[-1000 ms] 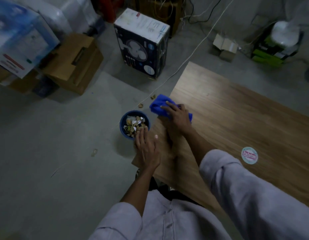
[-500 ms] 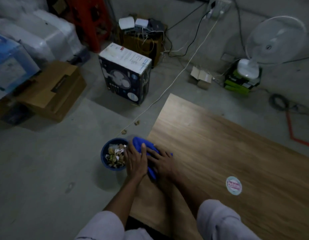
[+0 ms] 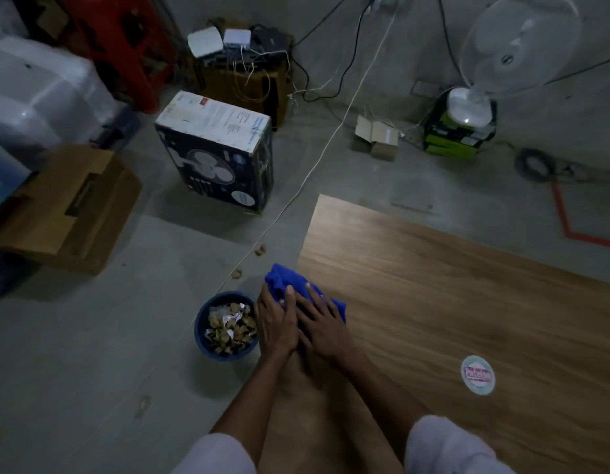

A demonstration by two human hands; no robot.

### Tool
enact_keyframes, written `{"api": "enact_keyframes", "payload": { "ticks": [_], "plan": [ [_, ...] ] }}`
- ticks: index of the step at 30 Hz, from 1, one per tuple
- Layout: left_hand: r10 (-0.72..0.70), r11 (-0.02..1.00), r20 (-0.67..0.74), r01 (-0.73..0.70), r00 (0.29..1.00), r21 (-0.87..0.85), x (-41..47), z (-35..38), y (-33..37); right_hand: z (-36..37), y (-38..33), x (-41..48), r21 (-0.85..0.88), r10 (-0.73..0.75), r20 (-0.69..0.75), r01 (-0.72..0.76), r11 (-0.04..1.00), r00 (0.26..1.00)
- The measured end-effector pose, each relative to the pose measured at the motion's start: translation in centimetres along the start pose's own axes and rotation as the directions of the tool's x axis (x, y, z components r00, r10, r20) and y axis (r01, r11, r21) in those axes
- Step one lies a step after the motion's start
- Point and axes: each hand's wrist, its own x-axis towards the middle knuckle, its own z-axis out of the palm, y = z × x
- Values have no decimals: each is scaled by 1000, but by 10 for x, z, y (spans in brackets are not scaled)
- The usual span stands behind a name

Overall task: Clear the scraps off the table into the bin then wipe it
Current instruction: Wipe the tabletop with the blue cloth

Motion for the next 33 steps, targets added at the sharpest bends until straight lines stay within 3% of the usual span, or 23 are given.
{"api": "enact_keyframes", "payload": {
  "ticks": [5,10,13,15,17,18,19,21,22,24,27,31,33],
  "plan": [
    [-20,999,25,21,999,-37,25,11,7,-4,29,30,-62,-31,-107,24,998,994],
    [12,998,165,-1,986,-69,56,27,28,-26,71,83,-82,33,-205,-51,995,978],
    [62,997,229,-49,971,-63,74,34,43,-51,94,123,-2,90,-296,-95,996,951],
    [118,992,229,-107,966,-61,86,36,56,-69,96,155,177,335,-412,-287,942,847],
    [162,985,173,-150,971,-81,101,37,67,-87,89,183,396,609,-542,-463,793,580],
    [172,982,135,-159,976,-102,109,38,71,-92,82,192,418,618,-602,-459,784,506],
    [187,976,100,-173,977,-129,117,40,73,-94,75,196,362,542,-654,-411,837,527],
    [229,965,46,-221,972,-143,129,45,74,-88,70,194,178,311,-639,-258,950,703],
    [252,962,32,-246,967,-121,133,48,73,-80,77,191,139,252,-602,-211,968,758],
    [291,955,29,-289,956,-64,141,58,69,-61,100,183,156,277,-576,-229,961,769],
    [426,902,52,-429,903,45,147,74,66,-51,127,174,179,337,-607,-290,940,720],
    [557,797,197,-586,807,146,143,92,69,-57,167,145,250,515,-691,-500,829,508],
    [589,762,271,-635,762,129,144,99,72,-58,187,122,329,633,-707,-644,690,317]
  ]
}}
